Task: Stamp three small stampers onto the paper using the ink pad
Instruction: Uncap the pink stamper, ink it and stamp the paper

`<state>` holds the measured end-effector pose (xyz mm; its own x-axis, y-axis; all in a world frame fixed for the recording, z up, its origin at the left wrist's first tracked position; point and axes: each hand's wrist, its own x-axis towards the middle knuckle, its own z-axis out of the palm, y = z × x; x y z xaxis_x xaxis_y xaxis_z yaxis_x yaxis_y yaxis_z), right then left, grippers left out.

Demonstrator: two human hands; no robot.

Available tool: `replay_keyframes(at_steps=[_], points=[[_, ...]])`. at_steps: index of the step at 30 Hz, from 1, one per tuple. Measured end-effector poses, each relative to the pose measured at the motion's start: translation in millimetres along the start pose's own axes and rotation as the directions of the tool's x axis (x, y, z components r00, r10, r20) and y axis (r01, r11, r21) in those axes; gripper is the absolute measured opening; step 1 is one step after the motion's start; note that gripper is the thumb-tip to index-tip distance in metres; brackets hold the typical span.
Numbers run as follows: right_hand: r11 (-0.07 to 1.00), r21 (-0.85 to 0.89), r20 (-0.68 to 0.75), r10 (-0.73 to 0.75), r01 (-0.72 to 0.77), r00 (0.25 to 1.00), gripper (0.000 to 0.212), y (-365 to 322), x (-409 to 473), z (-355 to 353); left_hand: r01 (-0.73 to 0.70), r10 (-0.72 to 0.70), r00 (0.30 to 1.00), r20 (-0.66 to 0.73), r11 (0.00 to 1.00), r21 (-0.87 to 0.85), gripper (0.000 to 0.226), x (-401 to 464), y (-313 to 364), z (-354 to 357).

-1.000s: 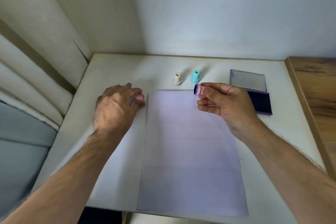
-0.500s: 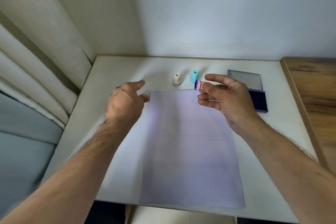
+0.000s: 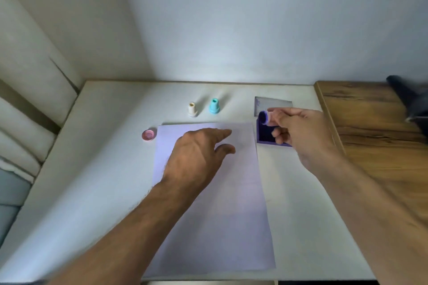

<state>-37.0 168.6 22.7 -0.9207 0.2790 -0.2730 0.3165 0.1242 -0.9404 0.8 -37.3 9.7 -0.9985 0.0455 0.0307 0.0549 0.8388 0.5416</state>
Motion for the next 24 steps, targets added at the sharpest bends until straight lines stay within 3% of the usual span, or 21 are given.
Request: replay_keyframes(at_steps=[1, 3, 5, 7, 11, 20, 24], points=[[0.995, 0.084, 0.041, 0.052, -0.055, 0.998, 0.012, -0.3, 0.6, -1.0, -0.018, 0.018, 1.000, 0.011, 1.000, -0.005, 0.039, 0.3, 1.1, 2.5], [0.995, 0.077, 0.049, 0.066, -0.070, 0.997, 0.009, 2.5, 4.5, -4.3, -0.060, 0.061, 0.998, 0.034, 0.998, -0.019, 0.040, 2.7, 2.0, 7.3], [0.983, -0.179, -0.039, -0.059, 0.051, 0.998, 0.013, 9.7, 9.1, -8.1, -0.127, 0.128, 0.991, 0.043, 0.992, -0.016, 0.041, 4.1, 1.2, 11.2], [0.861, -0.470, -0.055, -0.251, 0.197, 0.966, 0.019, 14.4, 6.7, -8.7, -0.204, 0.203, 0.976, 0.080, 0.979, 0.003, 0.044, 2.8, 1.7, 14.7], [0.740, -0.605, -0.007, -0.375, 0.294, 0.927, 0.018, 17.7, 4.5, -0.9, -0.276, 0.270, 0.946, 0.181, 0.961, 0.008, 0.051, -1.8, 2.7, 22.7], [0.561, -0.783, 0.093, -0.318, 0.267, 0.943, 0.016, 8.9, 9.9, 13.1, -0.268, 0.266, 0.953, 0.148, 0.963, -0.003, 0.043, -1.2, -1.5, 20.4], [0.543, -0.810, 0.074, -0.282, 0.222, 0.957, 0.021, 4.5, 14.8, 14.7, -0.256, 0.254, 0.960, 0.114, 0.967, 0.000, 0.040, 1.2, -6.9, 19.8]])
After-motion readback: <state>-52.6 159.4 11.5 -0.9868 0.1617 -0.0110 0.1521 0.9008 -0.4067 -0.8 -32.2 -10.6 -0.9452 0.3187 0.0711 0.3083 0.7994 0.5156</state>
